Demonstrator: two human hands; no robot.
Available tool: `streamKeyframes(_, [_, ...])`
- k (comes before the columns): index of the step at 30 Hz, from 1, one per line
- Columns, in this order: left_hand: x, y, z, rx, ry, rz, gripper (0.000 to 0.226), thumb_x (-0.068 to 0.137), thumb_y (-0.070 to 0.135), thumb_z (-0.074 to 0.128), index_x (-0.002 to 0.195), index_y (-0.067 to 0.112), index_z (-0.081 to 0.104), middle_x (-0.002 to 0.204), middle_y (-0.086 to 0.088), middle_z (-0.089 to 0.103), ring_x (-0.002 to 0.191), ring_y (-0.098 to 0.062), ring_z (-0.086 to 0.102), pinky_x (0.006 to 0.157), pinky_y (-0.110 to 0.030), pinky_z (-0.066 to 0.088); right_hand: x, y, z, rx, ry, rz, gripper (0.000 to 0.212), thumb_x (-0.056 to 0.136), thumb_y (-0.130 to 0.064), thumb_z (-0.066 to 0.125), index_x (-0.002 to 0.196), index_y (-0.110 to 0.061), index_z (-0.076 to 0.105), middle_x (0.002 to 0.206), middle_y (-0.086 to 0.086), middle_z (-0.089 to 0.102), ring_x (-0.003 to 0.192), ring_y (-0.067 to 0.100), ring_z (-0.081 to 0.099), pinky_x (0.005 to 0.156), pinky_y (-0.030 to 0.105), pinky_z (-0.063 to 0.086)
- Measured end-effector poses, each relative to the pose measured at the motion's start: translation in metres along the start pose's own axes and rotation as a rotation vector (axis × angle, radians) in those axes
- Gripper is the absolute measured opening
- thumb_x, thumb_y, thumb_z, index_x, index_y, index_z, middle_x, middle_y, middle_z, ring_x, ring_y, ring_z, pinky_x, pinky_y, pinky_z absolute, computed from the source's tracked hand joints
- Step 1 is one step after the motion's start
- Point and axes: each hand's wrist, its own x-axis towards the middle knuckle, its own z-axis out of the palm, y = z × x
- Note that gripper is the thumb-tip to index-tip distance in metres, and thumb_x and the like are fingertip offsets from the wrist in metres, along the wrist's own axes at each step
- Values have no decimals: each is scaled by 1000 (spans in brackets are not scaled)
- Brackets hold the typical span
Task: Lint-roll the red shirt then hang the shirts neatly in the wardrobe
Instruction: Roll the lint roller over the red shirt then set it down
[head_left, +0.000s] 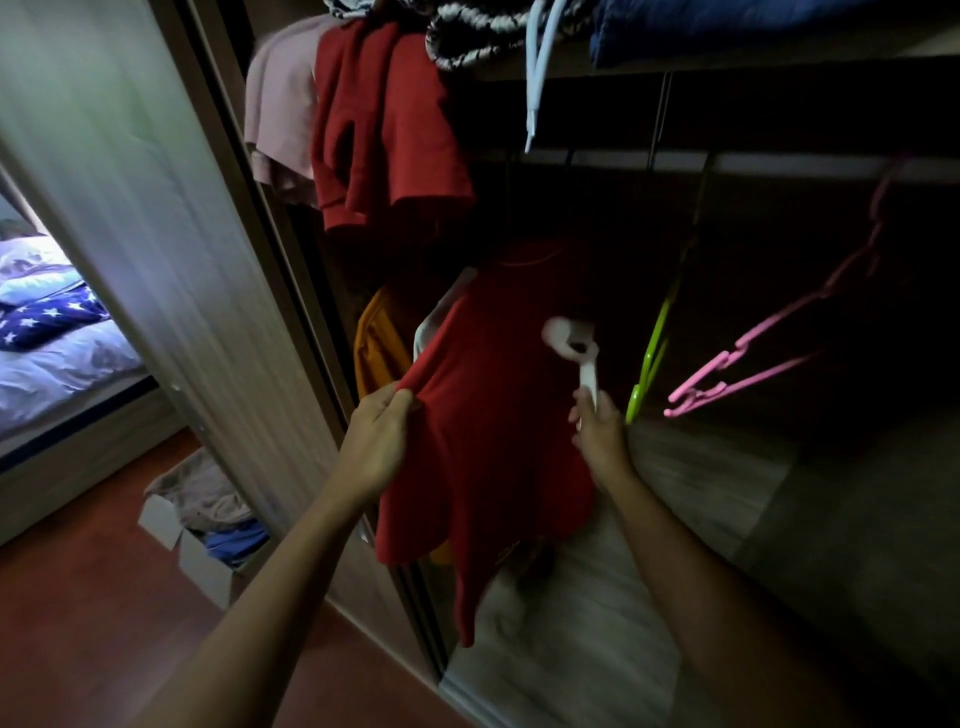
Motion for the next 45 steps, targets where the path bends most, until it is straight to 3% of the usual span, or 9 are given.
streamKeyframes(4, [-2, 3, 0, -16, -20, -5, 40, 105, 24, 37, 66, 19, 46, 56, 7, 43, 51, -11, 40, 63, -33, 37, 18, -57, -9, 90, 25, -72, 24, 104, -34, 47, 82, -27, 53, 70, -3, 49, 51, -1, 48, 52, 22, 37])
streamKeyframes(8, [-4, 4, 1, -15, -10, 3, 43, 105, 23, 36, 63, 21, 44, 49, 13, 40, 43, -4, 35, 53, -26, 32, 25, -67, -15, 132, -25, -33, 27, 107, -29, 40, 82, -27, 50, 73, -3, 48, 61, 6, 44, 44, 10, 37])
streamKeyframes(11, [-6, 6, 2, -17, -14, 6, 43, 106, 23, 36, 63, 20, 43, 49, 13, 40, 42, -4, 35, 51, -24, 32, 26, -20, -5, 28, -20, 4, 20, 105, -35, 46, 91, -24, 57, 71, -3, 50, 56, 9, 42, 37, 15, 33])
streamKeyframes(17, [-9, 9, 5, -8, -50, 34, 38, 102, 31, 36, 69, 17, 49, 60, 5, 46, 54, -13, 43, 61, -32, 38, -43, 111, -3, -337, -357, 92, 20, 104, -20, 50, 87, -11, 57, 63, 0, 49, 43, 2, 43, 45, 20, 31])
streamKeyframes(21, [-10, 8, 5, -11, -49, 33, 35, 96, 35, 38, 67, 20, 48, 61, 5, 47, 57, -16, 44, 64, -35, 37, -92, 134, -10, -432, -496, 143, 21, 103, -24, 53, 89, -9, 59, 64, -1, 53, 52, 1, 48, 51, 15, 37])
streamKeyframes(30, [-13, 6, 6, -5, -21, 15, 46, 103, 22, 38, 59, 28, 50, 55, 12, 48, 51, -8, 44, 59, -30, 36, -104, 31, -3, -165, -368, -113, 22, 103, -26, 51, 82, -20, 55, 69, -8, 50, 57, -2, 46, 57, 18, 37])
streamKeyframes(36, [-14, 13, 8, -30, 22, -8, 30, 89, 29, 43, 60, 26, 48, 58, 2, 44, 55, -17, 40, 59, -32, 31, -106, -27, 2, -16, -386, -269, 13, 103, -32, 49, 92, -32, 57, 75, -11, 58, 65, -5, 53, 61, 13, 40])
streamKeyframes(42, [-15, 15, -1, -36, 33, 2, 33, 100, 21, 38, 68, 20, 47, 64, -5, 43, 60, -21, 40, 64, -35, 33, -126, 48, -2, -163, -492, -92, 11, 103, -28, 52, 97, -31, 61, 80, -11, 60, 73, -3, 57, 69, 14, 44])
streamKeyframes(45, [-17, 22, -4, -51, 28, 20, 36, 101, 23, 37, 65, 22, 40, 55, 7, 37, 50, -12, 34, 56, -31, 29, -149, 99, 3, -261, -531, 42, 13, 101, -35, 53, 108, -29, 62, 93, -8, 65, 87, 8, 63, 76, 22, 47])
